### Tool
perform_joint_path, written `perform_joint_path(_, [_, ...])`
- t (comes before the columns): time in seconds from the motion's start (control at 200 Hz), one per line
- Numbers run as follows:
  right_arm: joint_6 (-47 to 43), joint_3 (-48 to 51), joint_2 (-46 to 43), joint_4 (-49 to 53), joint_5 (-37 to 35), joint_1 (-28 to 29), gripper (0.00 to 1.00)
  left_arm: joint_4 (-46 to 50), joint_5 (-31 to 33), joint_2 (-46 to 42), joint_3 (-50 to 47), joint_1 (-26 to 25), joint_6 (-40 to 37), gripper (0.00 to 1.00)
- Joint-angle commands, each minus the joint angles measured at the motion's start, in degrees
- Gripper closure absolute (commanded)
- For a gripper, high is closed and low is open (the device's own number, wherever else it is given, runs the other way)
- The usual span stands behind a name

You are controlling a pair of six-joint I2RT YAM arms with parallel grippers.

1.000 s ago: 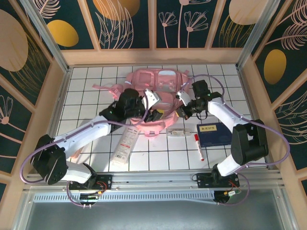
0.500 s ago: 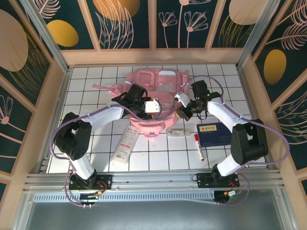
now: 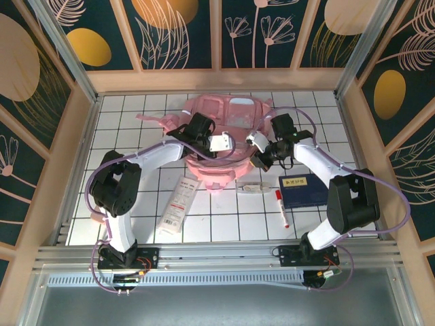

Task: Pack books, pencil case, and school supplies into a backpack

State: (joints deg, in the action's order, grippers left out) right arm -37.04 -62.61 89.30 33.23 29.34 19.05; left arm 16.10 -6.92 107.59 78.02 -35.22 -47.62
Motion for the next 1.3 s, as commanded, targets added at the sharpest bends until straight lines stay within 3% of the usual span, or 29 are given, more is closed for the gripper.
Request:
perform_joint_path(0.0, [-1.44,1.09,-2.16,0.32,1.23,1.25,1.00,0.54,0.64,0.53,7.89,0.76,12.08,1.00])
perform_joint_path(0.205, [1.83,1.06,-2.67,-2.08,3.69,1.19,1.00,10.51,-2.67,3.60,19.25,1.28,21.70,1.00])
perform_joint_path(0.32, [3.76,-1.17,-2.17,-1.90,8.76,1.96,1.00,11.19,-4.41,3.85,19.01,1.30,25.08,1.00])
perform_joint_path(0.515, [6.55,-5.03,-2.62,-1.00,11.34,5.63,1.00,9.61,-5.53,3.19,17.18,1.28,29.48,1.00])
perform_joint_path(0.976, [37.82,-0.18,-1.77,-17.37,17.24,15.06,1.00,7.40,-7.24,3.51,17.56,1.27,36.15,1.00])
perform_joint_path(1.126, [55.18,3.37,-1.21,-28.60,13.38,17.50,1.00,6.13,-8.15,3.62,17.21,1.25,39.34,1.00])
perform_joint_path(1.296, [71.55,9.77,-3.38,-43.07,-0.68,22.55,1.00,3.23,-8.71,3.35,15.71,1.24,45.84,1.00])
